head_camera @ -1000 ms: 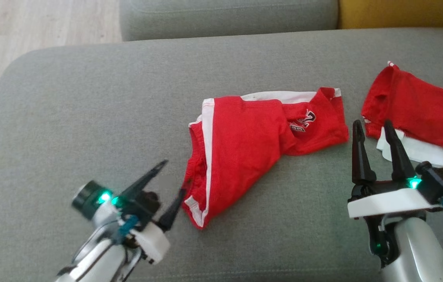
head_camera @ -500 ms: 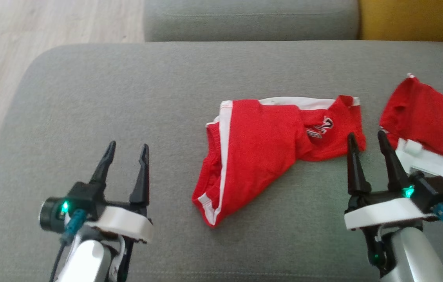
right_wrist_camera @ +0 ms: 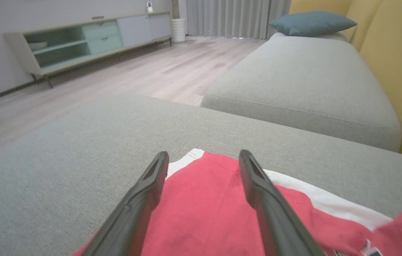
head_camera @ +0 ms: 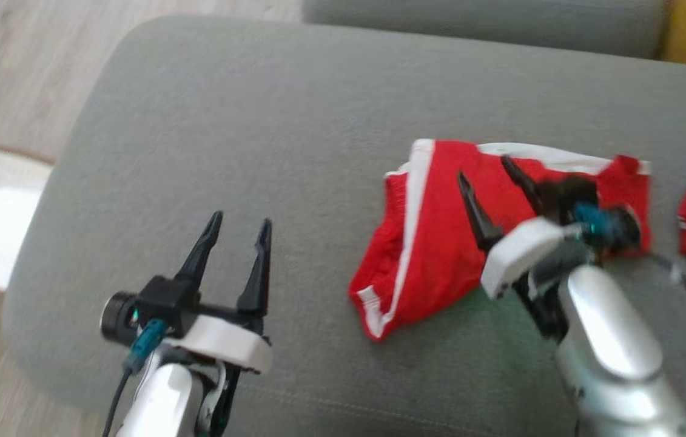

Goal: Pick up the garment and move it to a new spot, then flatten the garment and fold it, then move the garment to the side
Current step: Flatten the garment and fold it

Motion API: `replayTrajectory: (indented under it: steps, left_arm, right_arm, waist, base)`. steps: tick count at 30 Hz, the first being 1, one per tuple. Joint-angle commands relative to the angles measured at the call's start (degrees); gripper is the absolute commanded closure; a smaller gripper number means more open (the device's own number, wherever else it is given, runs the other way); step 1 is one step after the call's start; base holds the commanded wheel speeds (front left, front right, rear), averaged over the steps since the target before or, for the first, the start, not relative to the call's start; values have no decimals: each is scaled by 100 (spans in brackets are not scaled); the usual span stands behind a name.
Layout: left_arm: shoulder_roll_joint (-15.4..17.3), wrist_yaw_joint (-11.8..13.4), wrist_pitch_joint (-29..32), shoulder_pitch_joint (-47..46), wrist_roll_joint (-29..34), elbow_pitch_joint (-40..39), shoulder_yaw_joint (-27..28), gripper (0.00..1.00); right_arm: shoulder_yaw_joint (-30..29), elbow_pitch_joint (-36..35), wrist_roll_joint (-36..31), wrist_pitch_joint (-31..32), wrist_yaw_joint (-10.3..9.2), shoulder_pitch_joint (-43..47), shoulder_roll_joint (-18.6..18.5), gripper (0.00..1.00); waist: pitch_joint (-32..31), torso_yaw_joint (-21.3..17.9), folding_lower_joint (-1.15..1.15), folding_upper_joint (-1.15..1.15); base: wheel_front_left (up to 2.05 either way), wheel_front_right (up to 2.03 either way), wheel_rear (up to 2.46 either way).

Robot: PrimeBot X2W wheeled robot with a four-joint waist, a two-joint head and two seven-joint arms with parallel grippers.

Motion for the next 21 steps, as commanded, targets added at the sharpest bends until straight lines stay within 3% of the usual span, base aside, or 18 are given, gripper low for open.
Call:
replayTrajectory:
  steps: [1, 12, 21]
  left_arm:
    - [8, -30, -30, -315, 41, -204, 236, 0]
    - [-172, -202, -30, -421, -18, -171, 170, 0]
    - [-176, -50, -30, -497, -276, -153, -91, 0]
  right_arm:
    - [159, -117, 4, 44, 11, -308, -80, 0]
    - [1254, 1288, 577, 758, 11, -1736, -1196, 0]
    - [2453, 1800, 1505, 1143, 11, -2516, -1808, 0]
  waist:
    - [222, 276, 0, 0]
    - [658, 978, 0, 0]
    - [855, 1176, 0, 0]
  base:
    - [0, 0, 0]
    - [0, 0, 0]
    - [0, 0, 0]
